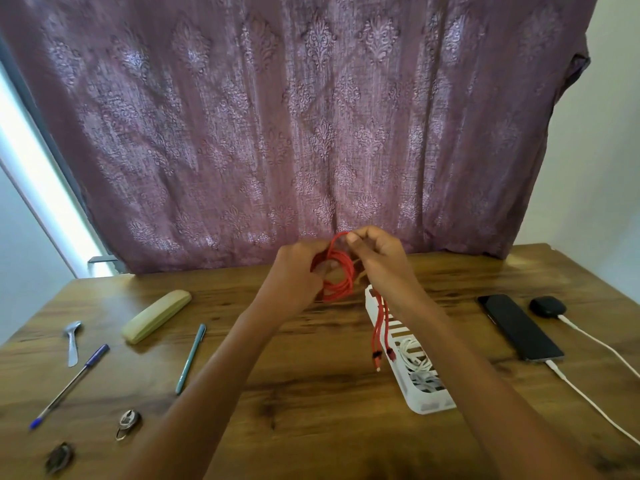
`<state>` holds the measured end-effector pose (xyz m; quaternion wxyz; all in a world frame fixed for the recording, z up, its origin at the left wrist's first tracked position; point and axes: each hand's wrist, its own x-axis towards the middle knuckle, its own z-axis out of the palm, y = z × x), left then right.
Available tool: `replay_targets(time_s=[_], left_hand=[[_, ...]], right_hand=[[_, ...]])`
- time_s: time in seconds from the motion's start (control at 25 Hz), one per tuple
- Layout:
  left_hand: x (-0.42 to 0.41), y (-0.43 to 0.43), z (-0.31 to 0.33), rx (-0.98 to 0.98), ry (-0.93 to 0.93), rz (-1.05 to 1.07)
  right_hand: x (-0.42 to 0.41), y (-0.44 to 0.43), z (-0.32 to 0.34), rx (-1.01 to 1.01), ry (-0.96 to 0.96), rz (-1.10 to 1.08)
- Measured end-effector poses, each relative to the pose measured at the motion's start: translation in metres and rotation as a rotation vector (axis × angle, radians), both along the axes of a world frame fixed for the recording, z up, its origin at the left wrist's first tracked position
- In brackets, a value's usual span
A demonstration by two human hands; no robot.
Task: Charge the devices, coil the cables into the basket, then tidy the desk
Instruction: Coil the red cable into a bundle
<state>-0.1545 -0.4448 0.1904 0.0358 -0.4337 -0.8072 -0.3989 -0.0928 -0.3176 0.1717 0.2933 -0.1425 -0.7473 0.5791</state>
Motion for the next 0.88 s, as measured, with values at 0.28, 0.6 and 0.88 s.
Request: replay_targets(time_s=[0.28,0.6,0.88], left_hand=[[0.005,0.004,-0.004,0.184,-0.106,0.142],[0.007,0.005,-0.008,0.221,-0.068,0.169],[0.006,0.009,-0.012,0.238,-0.072,0.133]], right_hand=[[0.006,0.004,-0.004,0.268,0.001,-0.240],[0.016,-0.006,0.001,0.132,-0.134,0.034],[0.007,-0.006,-0.001,-0.049,-0.133,-0.048]])
